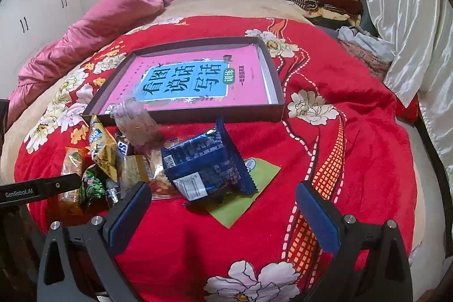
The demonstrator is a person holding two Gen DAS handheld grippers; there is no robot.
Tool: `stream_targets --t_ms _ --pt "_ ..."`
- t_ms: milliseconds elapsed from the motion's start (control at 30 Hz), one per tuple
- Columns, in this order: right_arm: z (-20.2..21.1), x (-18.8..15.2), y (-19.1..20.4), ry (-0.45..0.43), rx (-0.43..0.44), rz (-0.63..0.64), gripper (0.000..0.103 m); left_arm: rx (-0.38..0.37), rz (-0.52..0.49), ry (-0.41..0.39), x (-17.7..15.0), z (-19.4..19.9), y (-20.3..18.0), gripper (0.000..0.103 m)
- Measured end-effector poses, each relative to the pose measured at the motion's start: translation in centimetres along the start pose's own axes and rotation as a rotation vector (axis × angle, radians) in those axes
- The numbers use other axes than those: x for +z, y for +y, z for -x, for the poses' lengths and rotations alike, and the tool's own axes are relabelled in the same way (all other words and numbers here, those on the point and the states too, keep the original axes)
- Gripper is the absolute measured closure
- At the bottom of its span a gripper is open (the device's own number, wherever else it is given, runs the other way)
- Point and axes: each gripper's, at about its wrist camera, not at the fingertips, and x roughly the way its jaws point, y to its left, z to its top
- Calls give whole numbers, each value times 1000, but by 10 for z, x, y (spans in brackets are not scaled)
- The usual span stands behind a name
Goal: Organize snacks
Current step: 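Grasp the orange-ended biscuit pack with the left tool while the right tool grasps the blue packet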
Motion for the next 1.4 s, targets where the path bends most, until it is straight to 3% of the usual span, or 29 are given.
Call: stream_targets --t_ms 167,367,500,667,733,900,1033,1400 --pt "-7 2 3 -7 -20 56 0 -12 3 -7 6 -3 -1 35" --pt "-23 3 17 20 -33 149 3 -1 -13 -7 6 -10 -2 37" --pt "-31 4 20 37 -38 170 14 9 -26 -10 6 -13 -4 39" --pt "-40 6 17 64 -7 165 25 30 -33 -6 8 -19 -4 55" --pt "-41 7 17 55 3 169 28 25 -22 -4 8 -21 -1 56" --pt "-42 10 20 34 44 189 42 18 -15 -15 12 -20 3 73" --pt "-40 12 12 14 96 145 46 -3 -10 -29 15 -16 6 80" --pt "-23 19 -24 -72 148 -24 47 -79 -38 -82 17 11 2 80"
